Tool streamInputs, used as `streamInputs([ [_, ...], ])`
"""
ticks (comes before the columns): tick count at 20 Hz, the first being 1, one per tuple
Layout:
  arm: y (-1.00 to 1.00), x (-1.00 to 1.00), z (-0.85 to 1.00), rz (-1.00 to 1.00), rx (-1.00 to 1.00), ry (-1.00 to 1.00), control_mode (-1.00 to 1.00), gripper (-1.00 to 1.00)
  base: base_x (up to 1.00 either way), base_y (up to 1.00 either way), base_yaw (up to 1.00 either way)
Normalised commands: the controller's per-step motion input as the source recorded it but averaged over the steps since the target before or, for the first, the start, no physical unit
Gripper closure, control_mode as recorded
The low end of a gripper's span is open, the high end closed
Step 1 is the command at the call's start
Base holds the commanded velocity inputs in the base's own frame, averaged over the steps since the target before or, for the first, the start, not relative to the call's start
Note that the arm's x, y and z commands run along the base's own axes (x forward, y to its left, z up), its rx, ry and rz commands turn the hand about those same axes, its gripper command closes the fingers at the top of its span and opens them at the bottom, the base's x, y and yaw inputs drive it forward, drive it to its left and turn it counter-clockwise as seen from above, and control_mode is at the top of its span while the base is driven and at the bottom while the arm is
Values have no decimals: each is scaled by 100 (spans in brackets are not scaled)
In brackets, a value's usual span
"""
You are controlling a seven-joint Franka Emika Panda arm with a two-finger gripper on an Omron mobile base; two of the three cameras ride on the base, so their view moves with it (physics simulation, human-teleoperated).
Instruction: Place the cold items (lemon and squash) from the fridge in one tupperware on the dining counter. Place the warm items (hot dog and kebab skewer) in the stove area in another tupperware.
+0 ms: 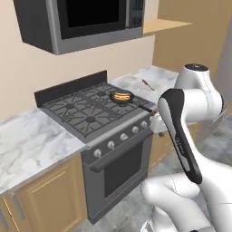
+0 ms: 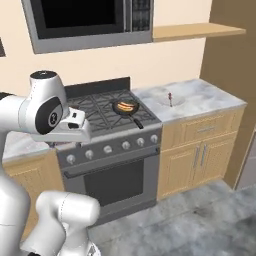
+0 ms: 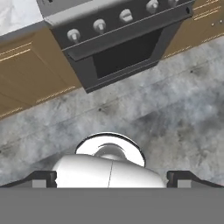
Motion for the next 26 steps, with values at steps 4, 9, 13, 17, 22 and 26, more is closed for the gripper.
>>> streamInputs([
  [4,0,0,0,0,0,0,100,-100,100,-53,47],
  [9,0,0,0,0,0,0,100,-100,88,-51,48],
  [13,0,0,0,0,0,0,100,-100,60,-54,51],
  [17,0,0,0,0,0,0,100,-100,57,-54,51],
  [22,0,0,0,0,0,0,100,-100,55,-48,47],
  [26,0,0,0,0,0,0,100,-100,34,-62,26],
])
